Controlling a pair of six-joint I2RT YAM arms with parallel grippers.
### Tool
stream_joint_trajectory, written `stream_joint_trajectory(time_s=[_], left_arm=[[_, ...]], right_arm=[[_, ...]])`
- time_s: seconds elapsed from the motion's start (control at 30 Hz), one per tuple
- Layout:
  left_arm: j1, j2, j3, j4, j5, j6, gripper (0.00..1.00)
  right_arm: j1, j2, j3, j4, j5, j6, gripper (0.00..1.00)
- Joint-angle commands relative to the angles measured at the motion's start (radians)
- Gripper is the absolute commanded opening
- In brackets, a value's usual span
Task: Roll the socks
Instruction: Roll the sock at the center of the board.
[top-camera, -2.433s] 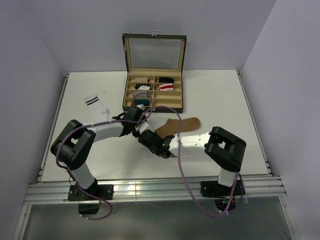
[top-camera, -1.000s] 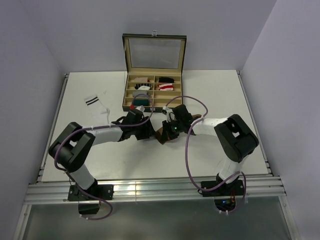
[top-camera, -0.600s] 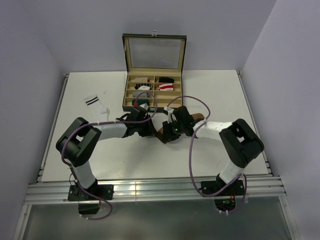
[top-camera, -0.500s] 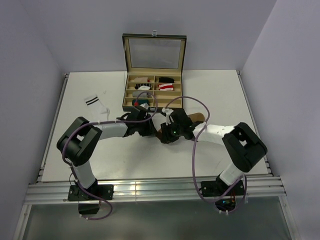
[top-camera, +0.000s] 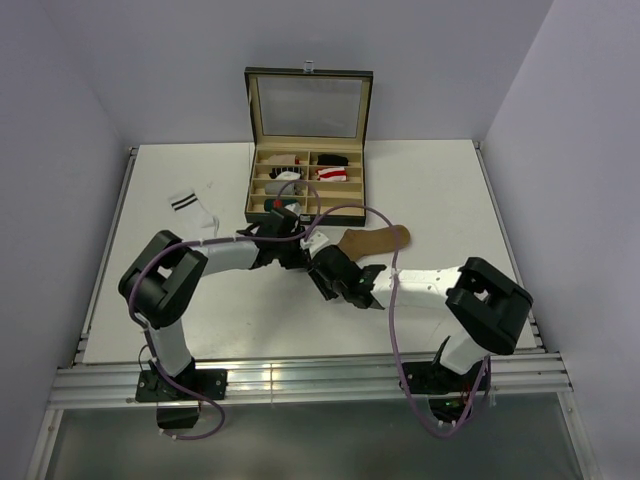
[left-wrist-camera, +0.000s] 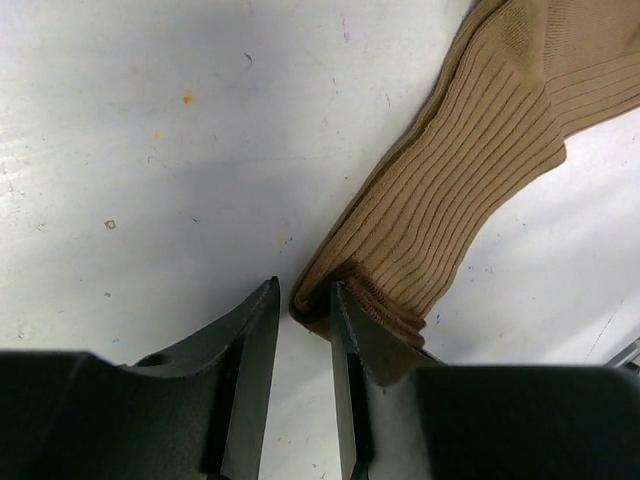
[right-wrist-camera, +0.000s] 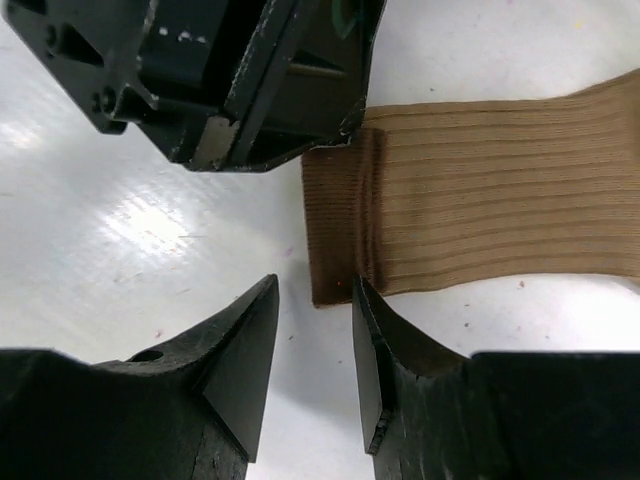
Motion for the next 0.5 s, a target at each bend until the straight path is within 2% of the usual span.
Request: stream_joint_trajectory(time_s=[0.0, 0.47], left_arm=[[-0.003, 0.044, 0.020, -0.070, -0.042, 0.055, 0.34], [-0.003, 0.058, 0.056, -0.103, -0.024, 0.080, 0.34]], right_arm=[[0.031, 0.035, 0.046, 0.010, 0.134, -0.022, 0.43], [0.063, 0.150, 0.124, -0.054, 0.181, -0.039, 0.42]])
